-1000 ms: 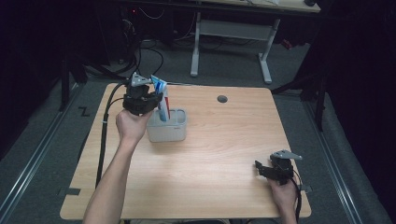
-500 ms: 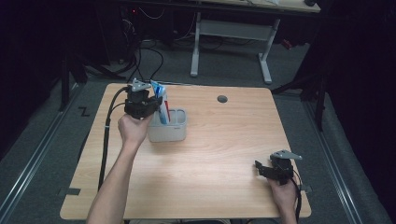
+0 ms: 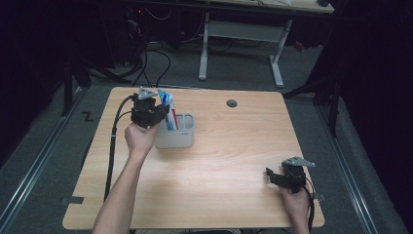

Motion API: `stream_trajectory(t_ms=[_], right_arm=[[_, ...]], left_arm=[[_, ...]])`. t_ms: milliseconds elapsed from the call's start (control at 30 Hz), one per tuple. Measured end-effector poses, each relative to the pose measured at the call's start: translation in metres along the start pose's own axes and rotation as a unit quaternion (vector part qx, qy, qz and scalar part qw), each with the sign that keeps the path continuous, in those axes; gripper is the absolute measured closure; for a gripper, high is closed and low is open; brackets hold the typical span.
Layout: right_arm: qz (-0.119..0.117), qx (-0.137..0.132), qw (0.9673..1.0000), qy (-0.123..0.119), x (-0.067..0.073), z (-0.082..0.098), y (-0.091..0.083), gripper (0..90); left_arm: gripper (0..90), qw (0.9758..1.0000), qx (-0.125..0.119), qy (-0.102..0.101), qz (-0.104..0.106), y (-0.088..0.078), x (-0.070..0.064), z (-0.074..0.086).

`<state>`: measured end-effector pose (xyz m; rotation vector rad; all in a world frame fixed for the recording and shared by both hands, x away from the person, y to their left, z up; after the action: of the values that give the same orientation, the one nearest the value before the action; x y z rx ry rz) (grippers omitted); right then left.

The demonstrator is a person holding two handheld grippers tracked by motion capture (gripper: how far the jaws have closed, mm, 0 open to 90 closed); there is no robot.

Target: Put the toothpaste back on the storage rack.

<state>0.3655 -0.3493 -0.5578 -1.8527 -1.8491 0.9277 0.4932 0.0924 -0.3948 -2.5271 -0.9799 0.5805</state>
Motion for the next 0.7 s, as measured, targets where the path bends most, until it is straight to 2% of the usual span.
stream_trajectory(t_ms=[367, 700], right_arm=[[0.000, 0.000, 1.0000, 0.001, 0.000, 0.000, 0.000, 28.0], [0.000, 0.000, 1.0000, 0.000, 0.000, 0.000, 0.000, 27.9]], left_arm=[[79.9, 1.0000, 0.008, -0.003, -0.001, 0.005, 0.002, 0.009], [79.8, 0.9998, 0.010, -0.016, 0.003, 0.012, 0.005, 0.015]])
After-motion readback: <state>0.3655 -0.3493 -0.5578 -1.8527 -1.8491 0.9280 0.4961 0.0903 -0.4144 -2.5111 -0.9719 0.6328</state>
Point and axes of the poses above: each handheld gripper's, and its own axes: y roughly forward along the jaws, z roughly out of its underside, x roughly to its left, the point moved 4 cm from there along y, roughly forward along the jaws, and after that the axes turned 15 degrees about z, right-handed, at the moved point
